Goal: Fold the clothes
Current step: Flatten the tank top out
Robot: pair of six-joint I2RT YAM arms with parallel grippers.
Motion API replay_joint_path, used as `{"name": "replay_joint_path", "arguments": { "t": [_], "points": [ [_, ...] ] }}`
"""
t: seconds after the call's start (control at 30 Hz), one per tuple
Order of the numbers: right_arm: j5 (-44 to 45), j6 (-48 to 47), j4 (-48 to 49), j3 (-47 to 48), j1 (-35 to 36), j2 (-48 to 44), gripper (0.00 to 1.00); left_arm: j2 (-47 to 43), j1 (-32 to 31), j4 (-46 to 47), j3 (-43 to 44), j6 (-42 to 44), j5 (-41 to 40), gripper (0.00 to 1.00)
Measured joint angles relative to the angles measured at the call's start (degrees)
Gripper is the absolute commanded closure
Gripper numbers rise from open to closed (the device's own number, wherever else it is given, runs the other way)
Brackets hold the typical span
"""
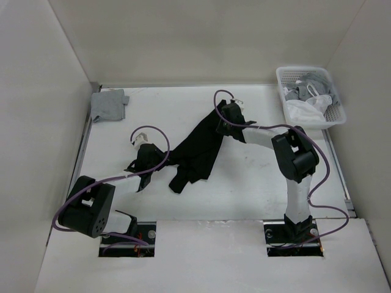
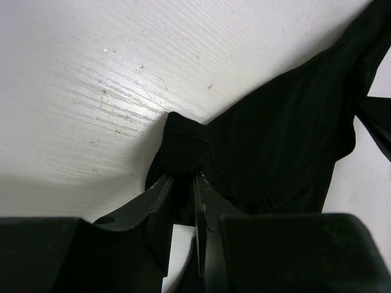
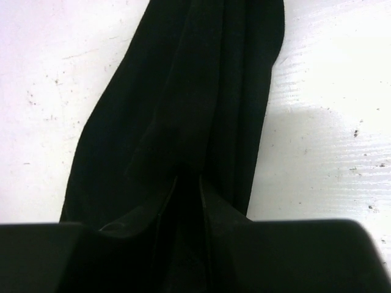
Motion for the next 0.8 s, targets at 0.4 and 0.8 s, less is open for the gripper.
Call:
{"name": "replay_joint_path", "arguments": {
  "t": [0.4, 0.8],
  "points": [
    [0.0, 0.4, 0.4, 1.6, -1.0, 2.2, 0.87, 0.1, 0.6, 0.5, 0.0, 0.0, 0.6, 0.85],
    [0.5, -1.8, 2.4, -2.5, -1.1, -6.7, 0.96, -1.1, 0.6, 1.2, 1.0, -0.5, 2.0, 1.0]
  ]
}}
